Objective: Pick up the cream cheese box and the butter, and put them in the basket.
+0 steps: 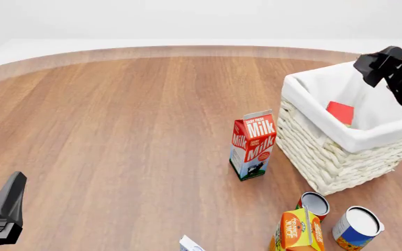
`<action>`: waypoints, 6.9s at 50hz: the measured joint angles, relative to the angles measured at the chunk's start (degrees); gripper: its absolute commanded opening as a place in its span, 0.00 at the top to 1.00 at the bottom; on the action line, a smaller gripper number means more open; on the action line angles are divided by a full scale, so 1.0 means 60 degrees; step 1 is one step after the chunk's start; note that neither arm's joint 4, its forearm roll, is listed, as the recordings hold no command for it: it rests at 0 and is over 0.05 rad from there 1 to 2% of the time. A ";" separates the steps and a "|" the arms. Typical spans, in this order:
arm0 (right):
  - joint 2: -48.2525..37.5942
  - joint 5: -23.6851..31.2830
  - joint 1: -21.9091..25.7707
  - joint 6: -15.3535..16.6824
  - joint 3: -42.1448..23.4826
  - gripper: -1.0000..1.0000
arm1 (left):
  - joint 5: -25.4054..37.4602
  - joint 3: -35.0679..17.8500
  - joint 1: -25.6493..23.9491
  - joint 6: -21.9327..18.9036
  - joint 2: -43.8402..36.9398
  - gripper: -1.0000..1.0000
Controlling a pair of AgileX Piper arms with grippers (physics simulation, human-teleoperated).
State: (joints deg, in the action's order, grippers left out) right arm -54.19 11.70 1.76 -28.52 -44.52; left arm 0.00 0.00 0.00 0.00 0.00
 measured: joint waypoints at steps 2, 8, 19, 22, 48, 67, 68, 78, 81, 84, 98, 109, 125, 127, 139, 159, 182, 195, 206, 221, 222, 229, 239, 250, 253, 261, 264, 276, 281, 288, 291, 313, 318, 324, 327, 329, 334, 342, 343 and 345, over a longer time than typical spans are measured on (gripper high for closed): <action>0.0025 0.0161 0.0187 0.0114 -0.0160 0.00 | 0.0000 0.0000 0.0000 0.0000 0.0000 0.00; 0.0128 0.0688 0.0770 0.0476 -0.0688 0.00 | 0.0000 0.0000 0.0000 0.0000 0.0000 0.00; 0.0225 0.1565 0.1903 0.1135 -0.1595 0.00 | 0.0000 0.0000 0.0000 0.0000 0.0000 0.00; 0.0203 0.1716 0.2222 0.1287 -0.1753 0.00 | 0.0000 0.0000 0.0000 0.0000 0.0000 0.00; -0.1107 0.1847 0.5346 0.2411 -0.2473 0.00 | 0.0000 0.0000 0.0000 0.0000 0.0000 0.00; -0.1987 0.2227 0.6947 0.2999 -0.3028 0.00 | 0.0000 0.0000 0.0000 0.0000 0.0000 0.00; -0.2039 0.2263 0.7006 0.3033 -0.3064 0.00 | 0.0000 0.0000 0.0000 0.0000 0.0000 0.00; -0.2517 0.2543 0.7491 0.3304 -0.3418 0.00 | 0.0000 0.0000 0.0000 0.0000 0.0000 0.00; -0.2635 0.2602 0.7622 0.3358 -0.3522 0.00 | 0.0000 0.0000 0.0000 0.0000 0.0000 0.00; -0.2751 0.2652 0.7752 0.3402 -0.3621 0.00 | 0.0000 0.0000 0.0000 0.0000 0.0000 0.00; -0.3122 0.2876 0.8204 0.3612 -0.3789 0.00 | 0.0000 0.0000 0.0000 0.0000 0.0000 0.00; -0.3466 0.2970 0.8456 0.3581 -0.3739 0.00 | 0.0000 0.0000 0.0000 0.0000 0.0000 0.00; -0.3991 0.3074 0.8998 0.3187 -0.3926 0.00 | 0.0000 0.0000 0.0000 0.0000 0.0000 0.00; -0.4040 0.3079 0.9054 0.3125 -0.3934 0.00 | 0.0000 0.0000 0.0000 0.0000 0.0000 0.00; -0.4320 0.2991 0.9285 0.2735 -0.3866 0.00 | 0.0000 0.0000 0.0000 0.0000 0.0000 0.00; -0.4682 0.2711 0.9669 0.2288 -0.3675 0.00 | 0.0000 0.0000 0.0000 0.0000 0.0000 0.00; -0.4579 0.2827 0.9513 0.2394 -0.3003 0.00 | 0.0000 0.0000 0.0000 0.0000 0.0000 0.00; -0.4641 0.3147 0.9289 0.2509 -0.2710 0.00 | 0.0000 0.0000 0.0000 0.0000 0.0000 0.00; -0.4869 0.3122 0.9300 0.2379 -0.2622 0.00 | 0.0000 0.0000 0.0000 0.0000 0.0000 0.00; -0.5198 0.2672 0.9287 0.2040 -0.2204 0.00 | 0.0000 0.0000 0.0000 0.0000 0.0000 0.00; -0.5216 0.2641 0.9287 0.2016 -0.2171 0.00 | 0.0000 0.0000 0.0000 0.0000 0.0000 0.00; -0.5351 0.2475 0.9322 0.1865 -0.2006 0.00 | 0.0000 0.0000 0.0000 0.0000 0.0000 0.00; -0.5482 0.2328 0.9387 0.1685 -0.1846 0.00 | 0.0000 0.0000 0.0000 0.0000 0.0000 0.00; -0.5557 0.2152 0.9472 0.1470 -0.1575 0.00 | 0.0000 0.0000 0.0000 0.0000 0.0000 0.00; -0.5565 0.2104 0.9490 0.1420 -0.1501 0.00 | 0.0000 0.0000 0.0000 0.0000 0.0000 0.00; -0.5596 0.2025 0.9509 0.1318 -0.1339 0.00 | 0.0000 0.0000 0.0000 0.0000 0.0000 0.00; -0.5608 0.2015 0.9507 0.1302 -0.1310 0.00 | 0.0000 0.0000 0.0000 0.0000 0.0000 0.00; -0.5642 0.1924 0.9425 0.1278 -0.1187 0.00 | 0.0000 0.0000 0.0000 0.0000 0.0000 0.00; -0.5679 0.1835 0.9449 0.1186 -0.1087 0.00 | 0.0000 0.0000 0.0000 0.0000 0.0000 0.00; -0.5708 0.1725 0.9461 0.1080 -0.0937 0.00 | 0.0000 0.0000 0.0000 0.0000 0.0000 0.00; -0.5741 0.1672 0.9499 0.1011 -0.0879 0.00 | 0.0000 0.0000 0.0000 0.0000 0.0000 0.00; -0.6072 0.1307 0.9695 0.0664 -0.0616 0.00 | 0.0000 0.0000 0.0000 0.0000 0.0000 0.00; -0.6160 0.1193 0.9715 0.0617 -0.0554 0.00 | 0.0000 0.0000 0.0000 0.0000 0.0000 0.00; -0.6235 0.1077 0.9724 0.0567 -0.0469 0.00 | 0.0000 0.0000 0.0000 0.0000 0.0000 0.00; -0.6264 0.1036 0.9720 0.0561 -0.0440 0.00 | 0.0000 0.0000 0.0000 0.0000 0.0000 0.00; -0.6281 0.1012 0.9715 0.0559 -0.0423 0.00 | 0.0000 0.0000 0.0000 0.0000 0.0000 0.00; -0.6318 0.0960 0.9712 0.0558 -0.0380 0.00 | 0.0000 0.0000 0.0000 0.0000 0.0000 0.00; -0.6429 0.0840 0.9737 0.0536 -0.0324 0.00 | 0.0000 0.0000 0.0000 0.0000 0.0000 0.00; -0.6447 0.0826 0.9744 0.0531 -0.0321 0.00 | 0.0000 0.0000 0.0000 0.0000 0.0000 0.00; -0.6481 0.0800 0.9751 0.0528 -0.0311 0.00 | 0.0000 0.0000 0.0000 0.0000 0.0000 0.00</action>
State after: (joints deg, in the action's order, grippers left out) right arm -93.08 16.50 60.26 -25.35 -46.39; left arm 0.00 0.00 0.00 0.00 0.00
